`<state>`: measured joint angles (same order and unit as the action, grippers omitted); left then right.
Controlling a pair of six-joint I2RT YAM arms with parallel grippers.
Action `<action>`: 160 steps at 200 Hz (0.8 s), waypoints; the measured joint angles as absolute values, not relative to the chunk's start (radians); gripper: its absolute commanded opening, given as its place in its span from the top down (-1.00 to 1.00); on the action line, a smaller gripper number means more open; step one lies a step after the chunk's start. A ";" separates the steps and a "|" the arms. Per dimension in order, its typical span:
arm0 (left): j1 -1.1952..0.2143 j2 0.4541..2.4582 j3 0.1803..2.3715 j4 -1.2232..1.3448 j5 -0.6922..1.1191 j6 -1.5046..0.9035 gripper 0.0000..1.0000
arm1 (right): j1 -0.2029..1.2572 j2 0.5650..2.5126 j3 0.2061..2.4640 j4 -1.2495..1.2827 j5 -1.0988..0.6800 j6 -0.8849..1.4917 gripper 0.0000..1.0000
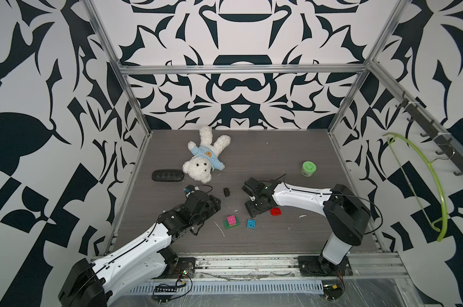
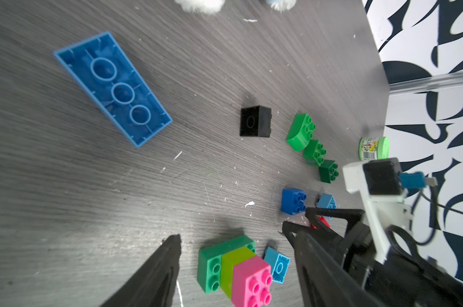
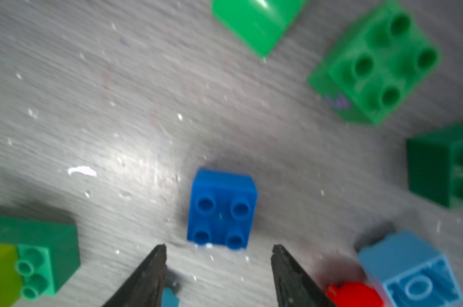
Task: Assemble the number 1 with lego
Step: Pick up the lego brick from the center of the board.
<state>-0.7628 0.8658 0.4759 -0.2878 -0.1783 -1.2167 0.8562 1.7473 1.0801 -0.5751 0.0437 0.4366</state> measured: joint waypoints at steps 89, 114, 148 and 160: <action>-0.756 0.839 0.446 -0.281 -0.187 -1.231 -0.47 | 0.831 1.820 1.129 -0.550 0.030 0.411 0.42; -0.754 0.837 0.444 -0.280 -0.187 -1.233 -0.47 | 0.831 1.818 1.131 -0.550 0.029 0.406 0.62; -0.751 0.834 0.437 -0.274 -0.187 -1.239 -0.46 | 0.831 1.772 1.153 -0.574 0.019 0.317 0.80; -0.749 0.834 0.425 -0.271 -0.187 -1.246 -0.47 | 0.831 1.733 1.167 -0.573 0.007 0.255 0.80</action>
